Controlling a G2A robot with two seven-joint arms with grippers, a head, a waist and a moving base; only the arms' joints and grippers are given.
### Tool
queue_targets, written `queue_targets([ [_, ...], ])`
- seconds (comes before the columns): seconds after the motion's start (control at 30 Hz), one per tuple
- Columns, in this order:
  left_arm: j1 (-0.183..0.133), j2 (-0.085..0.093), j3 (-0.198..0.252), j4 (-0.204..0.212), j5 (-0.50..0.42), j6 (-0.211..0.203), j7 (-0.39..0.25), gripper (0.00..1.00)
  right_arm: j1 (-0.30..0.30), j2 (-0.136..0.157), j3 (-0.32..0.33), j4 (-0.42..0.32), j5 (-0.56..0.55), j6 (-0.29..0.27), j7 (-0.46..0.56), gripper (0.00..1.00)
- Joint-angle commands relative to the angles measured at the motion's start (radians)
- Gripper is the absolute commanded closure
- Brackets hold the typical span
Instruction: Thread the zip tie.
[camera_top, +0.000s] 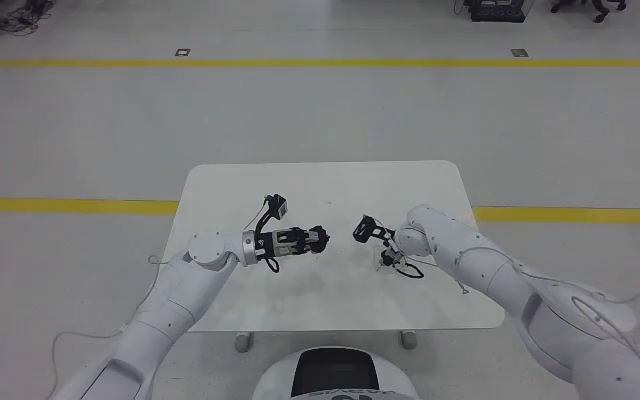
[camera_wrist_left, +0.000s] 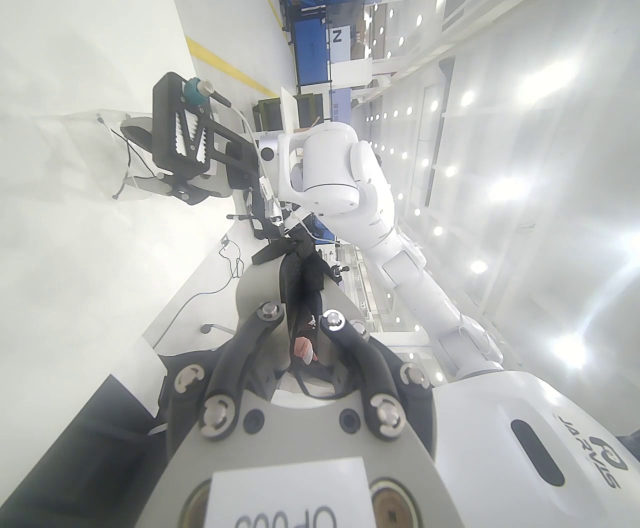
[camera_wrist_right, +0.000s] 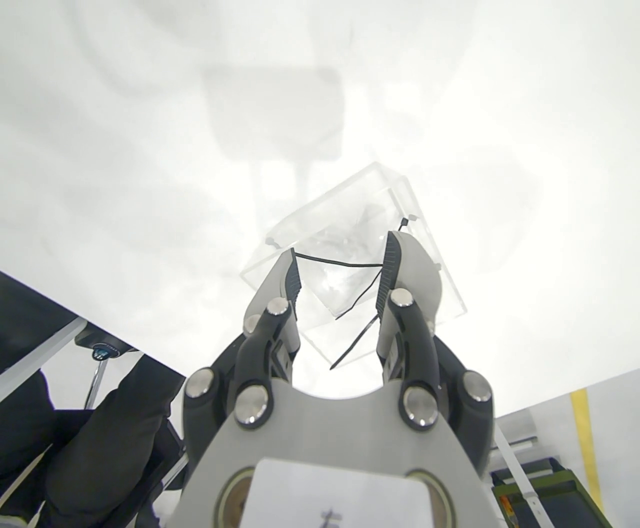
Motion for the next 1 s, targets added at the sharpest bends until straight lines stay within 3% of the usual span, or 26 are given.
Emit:
queue_targets([
  [0.0,0.000,0.000,0.000,0.000,0.000,0.000,0.000,1.00,0.000,-0.004,0.000,0.006,-0.001,0.000,0.000,0.64],
  [0.23,0.000,0.000,0.000,0.000,0.000,0.000,0.000,1.00,-0.004,-0.021,0.000,0.033,-0.004,0.000,0.004,0.68],
  [0.5,0.000,0.000,0.000,0.000,0.000,0.000,0.000,1.00,-0.003,-0.036,0.000,0.061,-0.001,0.000,0.006,0.83],
  [0.77,0.000,0.000,0.000,0.000,0.000,0.000,0.000,1.00,0.008,-0.036,0.000,0.070,0.003,0.000,0.003,0.82],
  [0.97,0.000,0.000,0.000,0.000,0.000,0.000,0.000,1.00,0.015,-0.027,0.000,0.058,0.008,0.000,0.005,0.76],
])
